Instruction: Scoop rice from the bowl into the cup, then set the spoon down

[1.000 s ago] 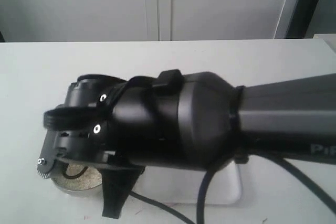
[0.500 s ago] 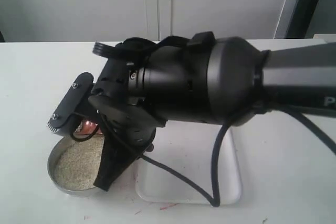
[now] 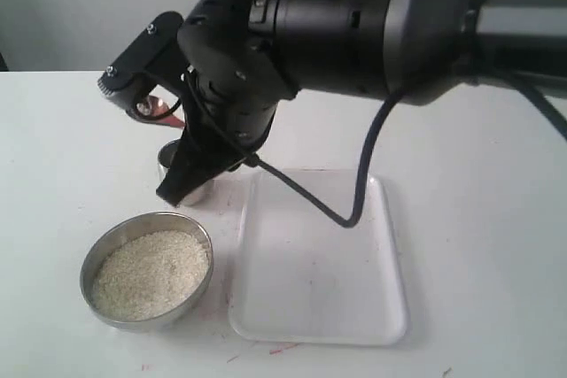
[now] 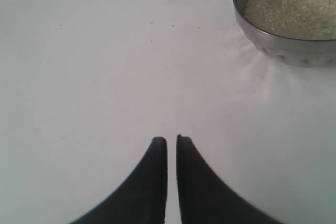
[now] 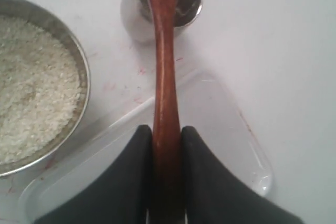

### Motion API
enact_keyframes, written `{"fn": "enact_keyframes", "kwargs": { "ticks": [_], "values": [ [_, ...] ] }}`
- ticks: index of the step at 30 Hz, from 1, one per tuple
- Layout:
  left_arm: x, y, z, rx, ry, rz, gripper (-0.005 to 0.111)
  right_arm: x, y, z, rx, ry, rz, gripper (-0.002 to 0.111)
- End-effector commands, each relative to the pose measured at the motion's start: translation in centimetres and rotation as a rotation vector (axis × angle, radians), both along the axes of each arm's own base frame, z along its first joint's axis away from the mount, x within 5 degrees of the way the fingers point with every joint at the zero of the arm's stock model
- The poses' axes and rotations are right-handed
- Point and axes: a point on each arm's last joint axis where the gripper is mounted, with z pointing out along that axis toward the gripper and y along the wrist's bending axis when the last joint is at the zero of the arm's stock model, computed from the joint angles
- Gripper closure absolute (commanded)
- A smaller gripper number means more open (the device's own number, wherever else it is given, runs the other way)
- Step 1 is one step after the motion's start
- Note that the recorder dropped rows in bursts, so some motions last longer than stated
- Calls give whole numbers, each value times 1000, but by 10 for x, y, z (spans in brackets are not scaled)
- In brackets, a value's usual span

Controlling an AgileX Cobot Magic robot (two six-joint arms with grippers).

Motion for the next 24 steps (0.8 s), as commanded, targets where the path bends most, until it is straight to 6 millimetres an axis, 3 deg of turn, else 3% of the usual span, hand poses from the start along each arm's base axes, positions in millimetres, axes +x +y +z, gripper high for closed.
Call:
{"fn": "enact_keyframes", "kwargs": {
  "ticks": [1, 10, 24],
  "values": [
    [-1, 0, -8, -10, 64, -3, 92, 12, -7, 15, -67, -49, -35, 108],
    [-1, 0, -8, -10, 64, -3, 92, 29, 4, 5, -140, -36, -51, 108],
    [-1, 0, -8, -10, 64, -3, 92, 51, 4, -37, -286, 28, -46, 108]
  ]
}}
